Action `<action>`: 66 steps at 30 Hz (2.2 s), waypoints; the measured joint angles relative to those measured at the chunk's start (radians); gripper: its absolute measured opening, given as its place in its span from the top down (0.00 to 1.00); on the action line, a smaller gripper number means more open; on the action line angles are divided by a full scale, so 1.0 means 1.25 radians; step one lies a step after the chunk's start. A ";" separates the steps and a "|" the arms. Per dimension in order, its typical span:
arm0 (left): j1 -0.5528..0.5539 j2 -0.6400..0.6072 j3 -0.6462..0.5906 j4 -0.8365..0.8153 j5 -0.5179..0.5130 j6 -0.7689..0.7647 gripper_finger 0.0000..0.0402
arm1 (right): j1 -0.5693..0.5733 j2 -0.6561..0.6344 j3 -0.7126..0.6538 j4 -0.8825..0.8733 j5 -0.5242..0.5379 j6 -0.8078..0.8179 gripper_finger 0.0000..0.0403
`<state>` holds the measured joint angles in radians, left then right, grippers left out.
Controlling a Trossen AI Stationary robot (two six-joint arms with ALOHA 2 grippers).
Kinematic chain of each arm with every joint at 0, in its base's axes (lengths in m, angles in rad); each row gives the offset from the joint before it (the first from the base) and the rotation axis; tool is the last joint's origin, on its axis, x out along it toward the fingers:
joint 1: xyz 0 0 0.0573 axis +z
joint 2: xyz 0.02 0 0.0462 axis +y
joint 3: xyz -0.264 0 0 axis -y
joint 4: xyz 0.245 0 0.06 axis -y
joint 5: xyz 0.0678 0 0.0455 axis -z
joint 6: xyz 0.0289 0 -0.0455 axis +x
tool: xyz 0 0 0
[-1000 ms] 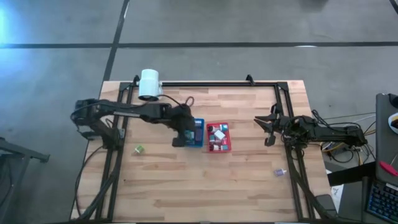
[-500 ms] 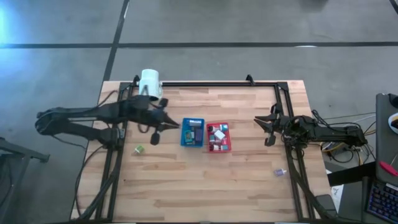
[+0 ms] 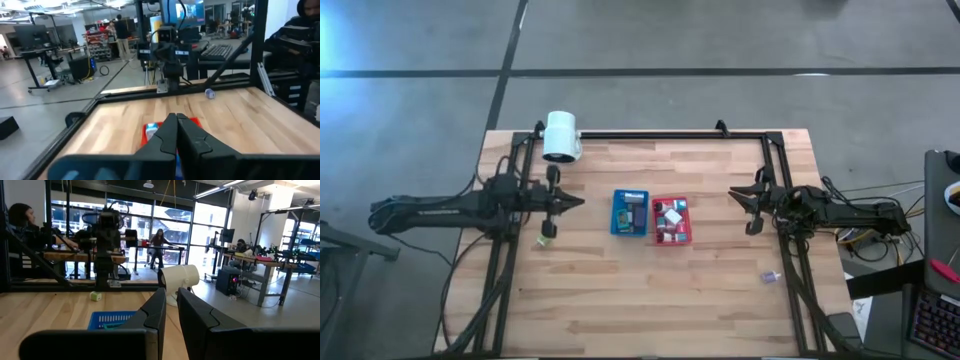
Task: Pick & Place Office items
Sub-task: Put the green adaptor into the red bin
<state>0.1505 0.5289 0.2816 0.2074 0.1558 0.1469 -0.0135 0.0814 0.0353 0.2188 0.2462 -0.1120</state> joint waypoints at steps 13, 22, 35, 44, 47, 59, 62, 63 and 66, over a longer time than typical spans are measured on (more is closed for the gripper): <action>0.001 -0.178 -0.172 0.037 -0.047 0.072 0.99 | 0.000 0.000 0.000 0.000 0.000 0.000 0.89; 0.012 -0.212 -0.191 -0.003 -0.031 0.109 0.98 | 0.000 0.000 -0.002 -0.003 0.000 -0.013 0.89; 0.023 -0.211 -0.221 -0.028 0.007 0.132 0.98 | 0.000 0.000 -0.002 -0.004 0.000 0.004 0.89; 0.041 -0.212 -0.221 -0.027 0.007 0.125 0.98 | -0.001 0.000 -0.002 -0.002 0.000 -0.001 0.89; 0.041 -0.212 -0.221 -0.026 0.004 0.097 0.98 | -0.001 0.000 -0.003 -0.002 0.000 0.002 0.89; 0.022 -0.153 0.114 -0.483 -0.090 -0.201 0.99 | 0.000 0.000 -0.003 -0.002 0.000 0.029 0.89; 0.005 -0.101 0.190 -0.612 -0.188 -0.270 0.99 | 0.000 0.002 -0.003 -0.003 0.000 0.046 0.89; 0.000 -0.077 0.215 -0.650 -0.207 -0.282 0.99 | 0.000 0.004 -0.003 -0.003 0.000 0.050 0.89; -0.005 0.008 0.279 -0.775 -0.240 -0.324 1.00 | 0.000 0.014 -0.003 -0.004 0.000 0.062 0.89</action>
<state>0.1444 0.5392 0.6308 -0.7616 -0.1438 -0.2585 -0.0135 0.0989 0.0315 0.2139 0.2459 -0.0344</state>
